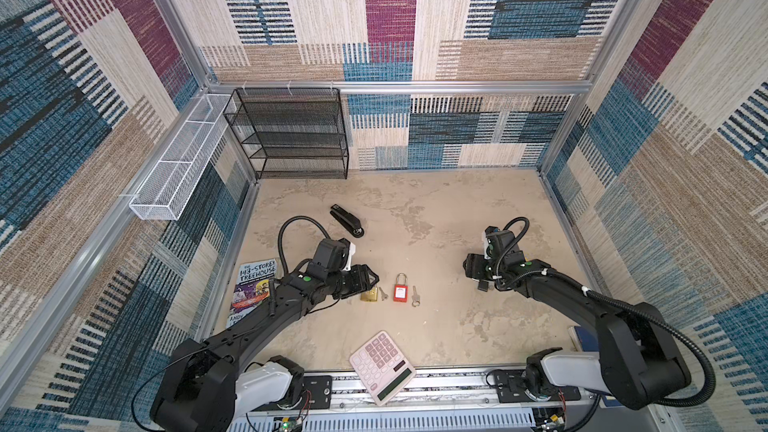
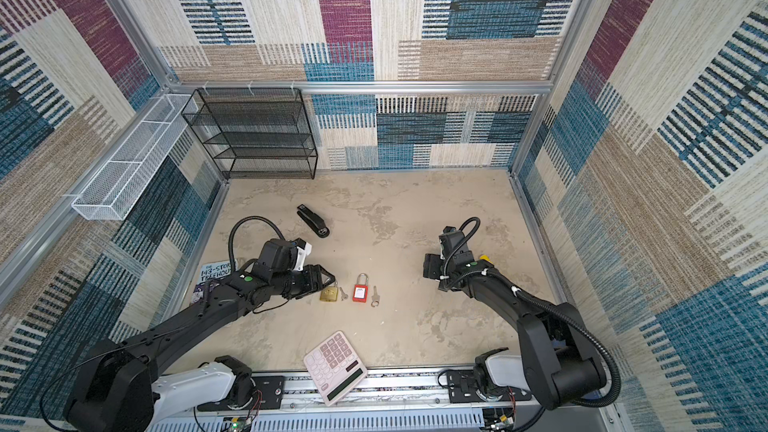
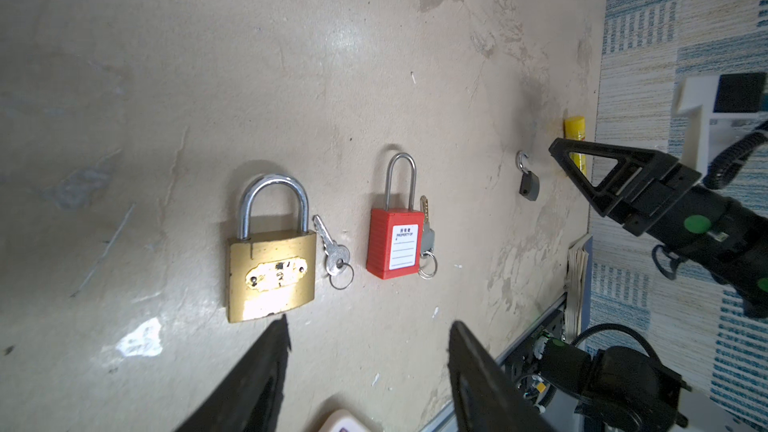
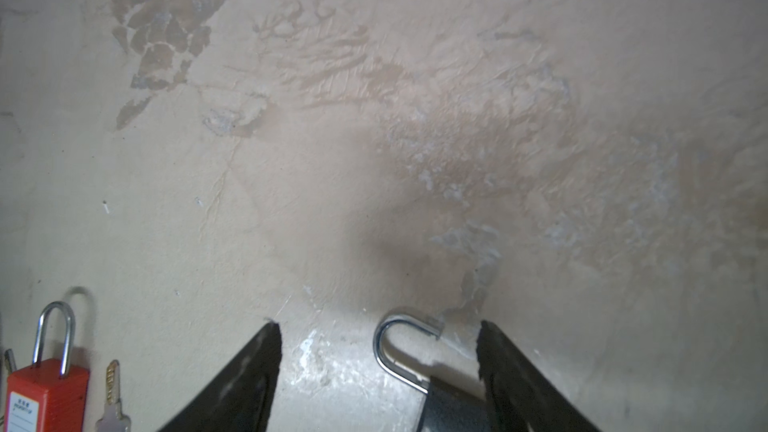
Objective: Lock with the key
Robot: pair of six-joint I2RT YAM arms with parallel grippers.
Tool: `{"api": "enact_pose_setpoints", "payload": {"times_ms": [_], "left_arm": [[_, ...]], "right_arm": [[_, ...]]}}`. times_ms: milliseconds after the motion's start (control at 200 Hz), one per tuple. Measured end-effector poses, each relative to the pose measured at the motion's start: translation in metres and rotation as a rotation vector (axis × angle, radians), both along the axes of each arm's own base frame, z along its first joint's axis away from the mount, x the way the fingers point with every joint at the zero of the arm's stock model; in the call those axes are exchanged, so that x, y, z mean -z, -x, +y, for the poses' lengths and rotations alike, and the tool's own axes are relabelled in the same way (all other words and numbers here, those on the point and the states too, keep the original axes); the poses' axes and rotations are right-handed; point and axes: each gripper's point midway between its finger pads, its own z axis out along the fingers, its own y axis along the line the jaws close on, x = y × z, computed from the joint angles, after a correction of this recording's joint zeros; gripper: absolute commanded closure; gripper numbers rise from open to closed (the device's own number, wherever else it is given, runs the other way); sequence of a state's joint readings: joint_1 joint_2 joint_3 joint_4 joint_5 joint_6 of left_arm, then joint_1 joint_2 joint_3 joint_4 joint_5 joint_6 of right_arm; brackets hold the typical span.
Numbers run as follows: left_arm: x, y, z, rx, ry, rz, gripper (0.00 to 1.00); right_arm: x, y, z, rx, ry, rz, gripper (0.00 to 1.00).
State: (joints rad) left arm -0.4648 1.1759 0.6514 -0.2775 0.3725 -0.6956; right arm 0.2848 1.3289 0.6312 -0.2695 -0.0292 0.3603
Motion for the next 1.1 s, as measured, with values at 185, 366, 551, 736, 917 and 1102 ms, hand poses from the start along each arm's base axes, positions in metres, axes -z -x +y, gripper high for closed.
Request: {"api": "enact_pose_setpoints", "payload": {"times_ms": [185, 366, 551, 736, 917, 1102], "left_arm": [[0.0, 0.0, 0.0, 0.001, -0.001, 0.001, 0.37], [0.001, 0.0, 0.0, 0.002, -0.004, 0.006, 0.37], [0.0, -0.002, -0.001, 0.002, -0.003, 0.004, 0.37], [0.0, -0.003, -0.002, 0.005, -0.005, 0.005, 0.37], [0.001, -0.004, -0.003, 0.007, -0.007, 0.011, 0.37], [-0.003, -0.005, -0.007, 0.016, 0.0, 0.002, 0.37]], "right_arm": [[0.006, 0.003, 0.004, -0.018, -0.027, 0.03, 0.18], [0.017, 0.013, 0.007, -0.026, -0.05, 0.077, 0.16], [0.022, 0.019, 0.007, -0.016, -0.064, 0.098, 0.16], [0.021, 0.028, 0.01, -0.019, -0.097, 0.11, 0.19], [0.019, 0.04, 0.013, -0.02, -0.124, 0.14, 0.2], [0.022, 0.05, 0.015, -0.023, -0.129, 0.166, 0.24]]}}
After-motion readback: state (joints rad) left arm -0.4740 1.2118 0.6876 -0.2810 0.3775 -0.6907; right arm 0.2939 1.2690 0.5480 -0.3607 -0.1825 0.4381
